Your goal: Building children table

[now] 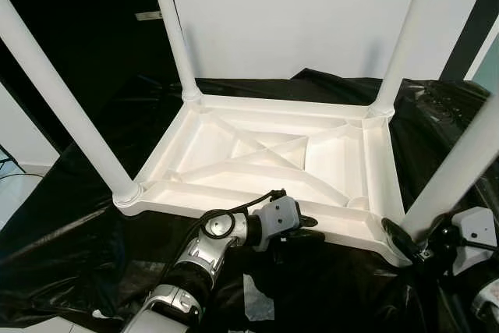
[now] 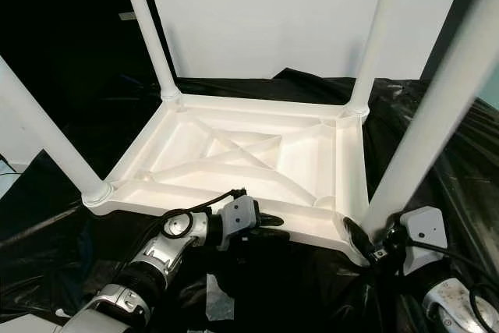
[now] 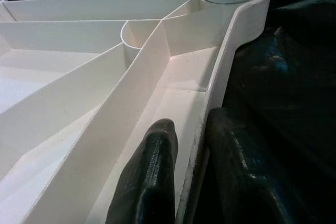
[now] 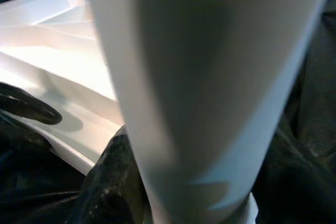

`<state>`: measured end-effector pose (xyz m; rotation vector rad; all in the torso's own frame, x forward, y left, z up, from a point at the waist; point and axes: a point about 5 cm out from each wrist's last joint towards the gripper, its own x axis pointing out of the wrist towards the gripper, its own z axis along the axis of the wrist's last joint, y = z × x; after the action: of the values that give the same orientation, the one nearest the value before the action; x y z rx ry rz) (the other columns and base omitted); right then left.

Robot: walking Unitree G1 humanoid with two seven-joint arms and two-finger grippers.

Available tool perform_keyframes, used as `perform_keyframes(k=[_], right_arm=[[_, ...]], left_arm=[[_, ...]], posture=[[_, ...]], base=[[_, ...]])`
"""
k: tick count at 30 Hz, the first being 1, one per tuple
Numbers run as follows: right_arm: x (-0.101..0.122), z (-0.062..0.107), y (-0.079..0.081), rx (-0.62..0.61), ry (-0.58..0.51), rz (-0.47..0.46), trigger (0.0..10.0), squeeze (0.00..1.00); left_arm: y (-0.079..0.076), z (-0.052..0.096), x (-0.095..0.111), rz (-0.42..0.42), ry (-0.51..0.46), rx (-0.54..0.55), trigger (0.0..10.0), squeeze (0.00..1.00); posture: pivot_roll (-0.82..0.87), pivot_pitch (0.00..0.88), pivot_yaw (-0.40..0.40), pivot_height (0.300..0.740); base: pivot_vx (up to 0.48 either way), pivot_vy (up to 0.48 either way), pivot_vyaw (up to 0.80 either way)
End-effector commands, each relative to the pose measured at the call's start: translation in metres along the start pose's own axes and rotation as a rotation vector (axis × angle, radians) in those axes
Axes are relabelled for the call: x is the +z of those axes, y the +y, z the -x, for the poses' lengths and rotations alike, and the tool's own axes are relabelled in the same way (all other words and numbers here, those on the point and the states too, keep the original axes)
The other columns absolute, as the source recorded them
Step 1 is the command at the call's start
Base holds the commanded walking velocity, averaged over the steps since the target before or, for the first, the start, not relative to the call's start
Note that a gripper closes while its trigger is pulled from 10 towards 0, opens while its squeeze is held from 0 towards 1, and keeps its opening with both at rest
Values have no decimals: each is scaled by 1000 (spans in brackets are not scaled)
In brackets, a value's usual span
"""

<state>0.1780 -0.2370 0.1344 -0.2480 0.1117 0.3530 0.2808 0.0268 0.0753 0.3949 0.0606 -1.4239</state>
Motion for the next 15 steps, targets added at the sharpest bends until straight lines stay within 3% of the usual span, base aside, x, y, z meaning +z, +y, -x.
perform_keyframes(k=[1, 8, 10, 11, 12, 13, 15], right_arm=[[-10, 2, 2, 13, 62, -2, 0, 0], [-17, 2, 8, -50, 75, -60, 0, 0], [-20, 3, 15, -192, 60, -108, 0, 0], [-20, 3, 15, -192, 60, -108, 0, 0], [-23, 5, 20, -291, 55, -126, 0, 0], [-23, 5, 20, -291, 55, -126, 0, 0], [-23, 9, 31, -450, 20, -129, 0, 0]], left_arm=[[-14, 3, -34, 123, 126, 122, 10000, 0], [-14, 3, -34, 122, 126, 120, 10000, 0], [-14, 3, -33, 122, 124, 124, 10000, 0], [-14, 3, -33, 122, 124, 124, 10000, 0], [-14, 3, -34, 123, 124, 127, 10000, 0], [-14, 3, -34, 123, 124, 127, 10000, 0], [-14, 4, -34, 124, 126, 129, 10000, 0]], posture=[[-162, 0, 43, 740], [-160, 0, 40, 740], [-150, 0, 35, 740], [-150, 0, 35, 740], [-149, 0, 35, 740], [-149, 0, 35, 740], [-144, 0, 33, 740]], base=[[0, 0, 0], [0, 0, 0], [0, 0, 0], [0, 0, 0], [0, 0, 0], [0, 0, 0], [0, 0, 0]])
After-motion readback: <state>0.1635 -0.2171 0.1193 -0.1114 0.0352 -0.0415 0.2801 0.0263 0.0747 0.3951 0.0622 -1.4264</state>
